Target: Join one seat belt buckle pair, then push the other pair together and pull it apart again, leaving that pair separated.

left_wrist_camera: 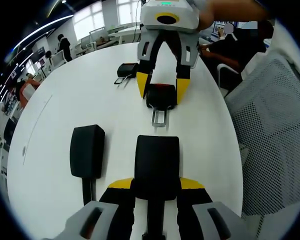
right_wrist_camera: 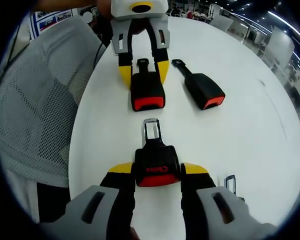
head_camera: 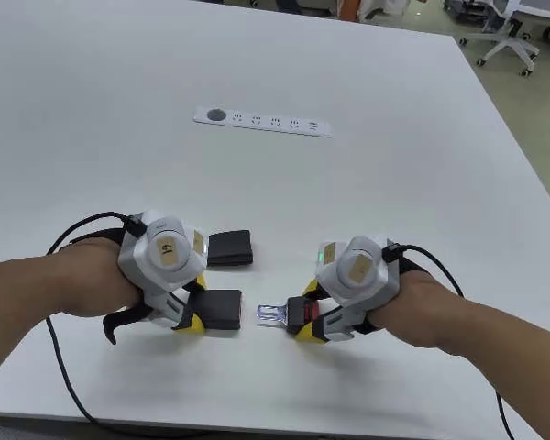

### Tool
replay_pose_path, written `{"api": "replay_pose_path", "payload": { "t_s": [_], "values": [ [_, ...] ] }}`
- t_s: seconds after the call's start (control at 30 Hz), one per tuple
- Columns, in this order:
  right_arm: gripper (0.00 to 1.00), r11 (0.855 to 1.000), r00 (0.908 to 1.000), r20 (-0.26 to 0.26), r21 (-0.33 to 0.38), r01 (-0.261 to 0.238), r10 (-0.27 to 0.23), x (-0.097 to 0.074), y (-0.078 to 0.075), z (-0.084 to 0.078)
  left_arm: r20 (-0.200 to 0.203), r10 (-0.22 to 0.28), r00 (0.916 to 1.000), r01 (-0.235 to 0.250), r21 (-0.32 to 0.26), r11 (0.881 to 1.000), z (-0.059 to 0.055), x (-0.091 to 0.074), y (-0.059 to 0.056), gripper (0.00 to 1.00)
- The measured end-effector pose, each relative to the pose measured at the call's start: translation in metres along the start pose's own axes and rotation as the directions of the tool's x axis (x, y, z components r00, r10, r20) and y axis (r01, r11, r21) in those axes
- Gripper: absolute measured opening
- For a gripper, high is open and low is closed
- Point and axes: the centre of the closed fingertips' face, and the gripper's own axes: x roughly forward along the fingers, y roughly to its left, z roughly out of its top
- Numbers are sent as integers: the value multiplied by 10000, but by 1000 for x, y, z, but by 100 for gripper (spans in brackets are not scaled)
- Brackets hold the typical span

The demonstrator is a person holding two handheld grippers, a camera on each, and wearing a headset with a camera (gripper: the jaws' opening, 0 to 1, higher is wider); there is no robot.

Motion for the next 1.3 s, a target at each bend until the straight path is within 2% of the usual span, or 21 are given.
{"api": "replay_pose_path", "payload": {
  "t_s": [0.2,0.33,0.4,0.53,0.67,0.83,1.13,1.2,1.3],
  "values": [
    [34,9999,9999,130,-133,-8,10,8,3,15,-3,34,10000,-34,-32,10000,0,0,0,33],
    [33,9999,10000,95,-142,-30,31,9,2,17,5,25,10000,-25,-51,10000,0,0,-1,33],
    [33,9994,10000,-77,-342,-32,29,10,3,18,17,24,10000,-24,-54,10000,0,0,-1,33],
    [33,9982,10000,-5,-599,-71,71,13,5,28,-101,-19,9999,19,34,10000,-1,2,0,33],
    [33,9985,9997,129,-506,-216,223,15,3,28,-153,-74,9999,76,116,9999,0,2,-1,33],
    [32,9999,9977,669,3,-107,106,16,6,29,-127,-91,9999,93,190,9998,1,1,-2,32],
    [31,10000,9957,925,-45,-80,83,20,7,36,7,-106,9999,106,237,9997,2,0,-4,32],
    [31,9999,9942,1075,6,-101,100,22,8,42,59,-100,9999,99,226,9997,3,-1,-5,32],
    [31,9998,9952,981,-177,-47,64,26,9,50,111,-118,9999,115,240,9996,4,-1,-6,31]
  ]
}}
